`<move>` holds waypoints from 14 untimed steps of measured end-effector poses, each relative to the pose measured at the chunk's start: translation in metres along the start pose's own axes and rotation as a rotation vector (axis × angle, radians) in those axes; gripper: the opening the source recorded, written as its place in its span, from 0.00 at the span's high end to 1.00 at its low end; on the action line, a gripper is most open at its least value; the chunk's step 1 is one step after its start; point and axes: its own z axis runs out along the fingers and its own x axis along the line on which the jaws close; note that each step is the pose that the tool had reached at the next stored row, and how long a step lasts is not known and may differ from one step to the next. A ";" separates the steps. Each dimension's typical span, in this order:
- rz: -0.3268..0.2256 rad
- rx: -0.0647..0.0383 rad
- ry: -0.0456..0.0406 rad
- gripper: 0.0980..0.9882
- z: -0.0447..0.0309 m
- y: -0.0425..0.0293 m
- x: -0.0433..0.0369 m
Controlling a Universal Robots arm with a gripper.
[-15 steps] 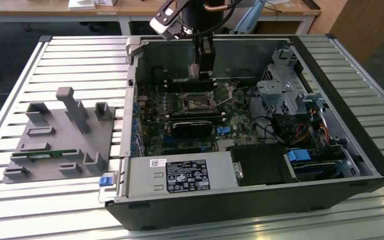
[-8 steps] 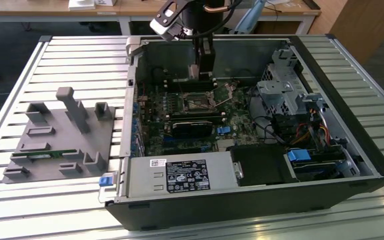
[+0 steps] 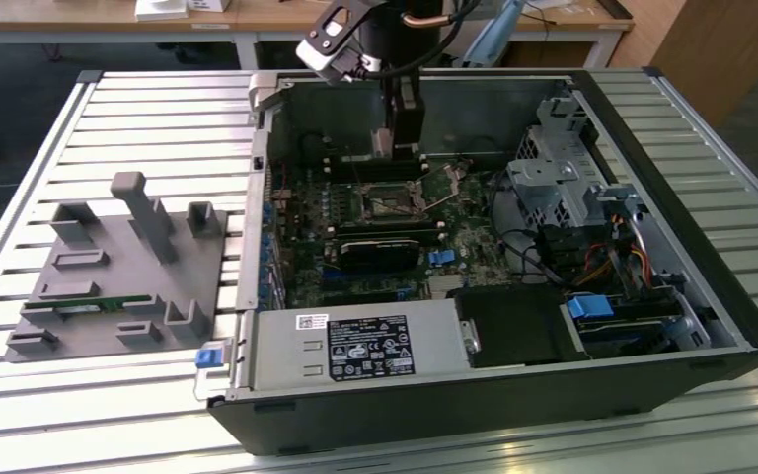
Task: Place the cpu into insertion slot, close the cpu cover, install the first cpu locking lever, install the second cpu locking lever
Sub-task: 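Place the cpu into insertion slot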
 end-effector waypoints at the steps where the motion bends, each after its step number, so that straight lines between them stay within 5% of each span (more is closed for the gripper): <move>1: 0.000 0.000 0.0000 0.50 0.0003 0.0000 0.0000; 14: 0.000 0.000 0.0001 0.50 0.0052 -0.0004 -0.0001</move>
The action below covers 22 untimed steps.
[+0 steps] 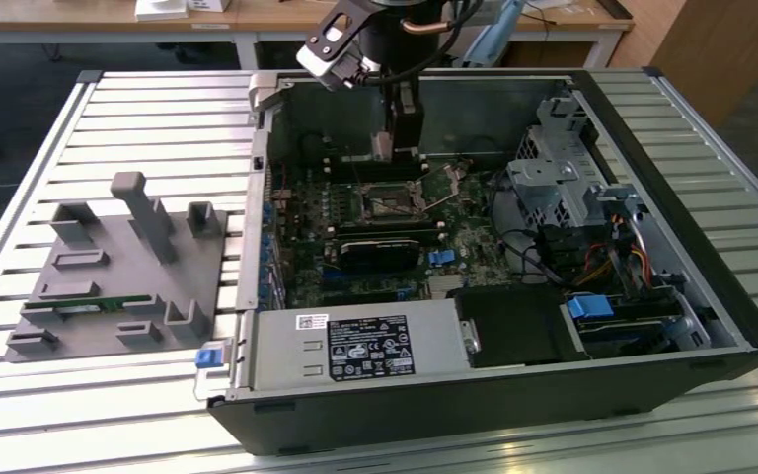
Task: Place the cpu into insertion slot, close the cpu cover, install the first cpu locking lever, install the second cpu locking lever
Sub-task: 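Place the cpu into insertion slot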
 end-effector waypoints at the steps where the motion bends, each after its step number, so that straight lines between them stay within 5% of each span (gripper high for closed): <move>1: 0.000 0.000 0.0000 0.50 0.0006 0.0000 0.0000; 22: 0.000 0.000 0.0000 0.50 0.0112 -0.0009 -0.0001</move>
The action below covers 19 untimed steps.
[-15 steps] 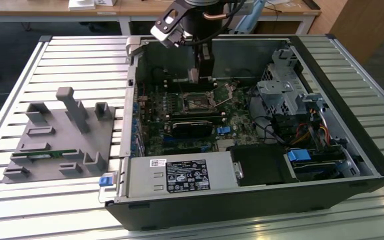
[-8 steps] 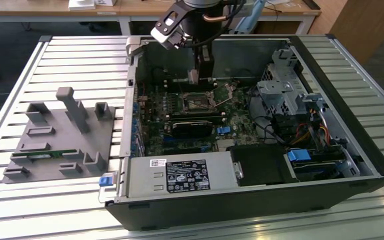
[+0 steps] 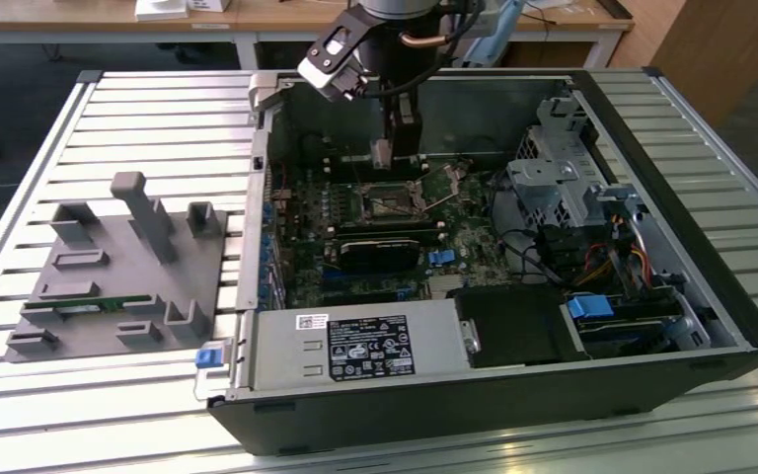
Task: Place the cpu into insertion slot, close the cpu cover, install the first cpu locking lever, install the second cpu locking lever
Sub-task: 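Place the cpu into insertion slot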
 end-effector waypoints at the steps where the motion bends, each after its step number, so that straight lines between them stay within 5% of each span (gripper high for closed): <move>1: 0.000 0.000 0.0000 0.50 0.0005 0.0000 0.0000; 19: 0.000 0.000 -0.0001 0.50 0.0153 -0.0012 0.0007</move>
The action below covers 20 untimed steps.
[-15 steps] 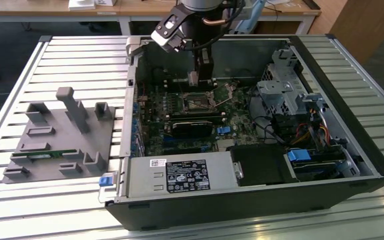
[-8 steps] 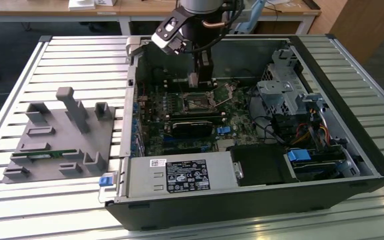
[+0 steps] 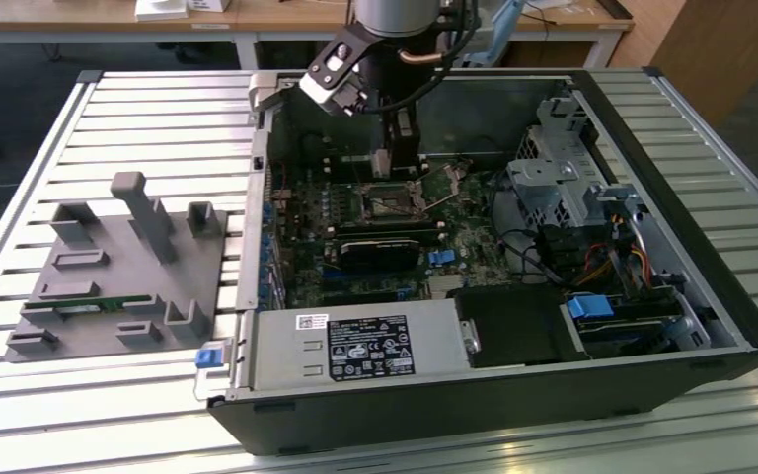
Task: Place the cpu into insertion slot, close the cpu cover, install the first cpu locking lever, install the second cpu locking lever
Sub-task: 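Place the cpu into insertion slot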
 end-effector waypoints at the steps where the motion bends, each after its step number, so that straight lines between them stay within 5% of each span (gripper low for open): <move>1: 0.000 0.000 0.0001 0.50 0.0010 -0.0001 0.0000; 20: 0.000 0.002 -0.0012 0.50 0.0098 -0.0007 0.0003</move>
